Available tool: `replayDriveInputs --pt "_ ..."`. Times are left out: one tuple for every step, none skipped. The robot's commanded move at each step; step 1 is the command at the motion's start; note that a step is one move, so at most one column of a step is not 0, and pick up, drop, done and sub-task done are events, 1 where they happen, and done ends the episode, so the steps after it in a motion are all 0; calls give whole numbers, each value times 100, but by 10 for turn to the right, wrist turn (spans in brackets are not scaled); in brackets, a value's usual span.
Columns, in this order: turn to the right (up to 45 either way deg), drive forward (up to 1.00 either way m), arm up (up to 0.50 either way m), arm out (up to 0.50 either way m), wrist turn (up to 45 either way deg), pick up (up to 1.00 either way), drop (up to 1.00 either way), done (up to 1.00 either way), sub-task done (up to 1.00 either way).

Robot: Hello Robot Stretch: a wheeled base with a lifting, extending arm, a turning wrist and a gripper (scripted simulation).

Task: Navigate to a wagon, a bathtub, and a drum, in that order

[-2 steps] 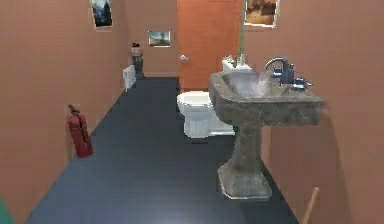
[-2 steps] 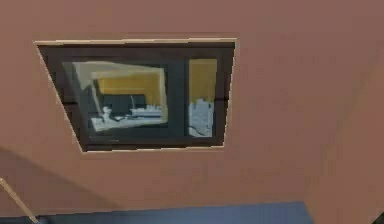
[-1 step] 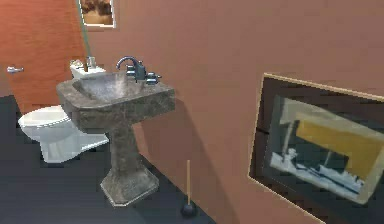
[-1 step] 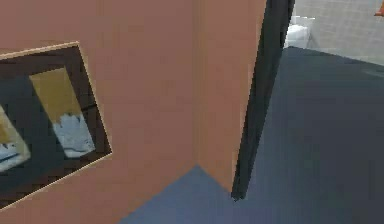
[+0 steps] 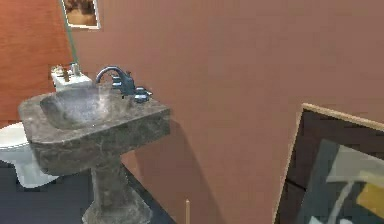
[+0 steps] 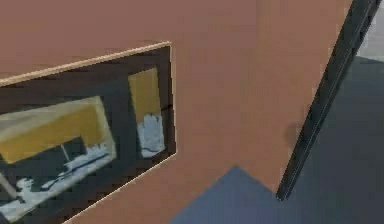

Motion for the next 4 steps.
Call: replayDriveInputs --pt "-450 0 0 0 0 0 0 0 0" --pt "-450 0 0 0 0 0 0 0 0" --pt "-180 0 0 0 0 0 0 0 0" --pt "0 75 0 0 0 0 0 0 0"
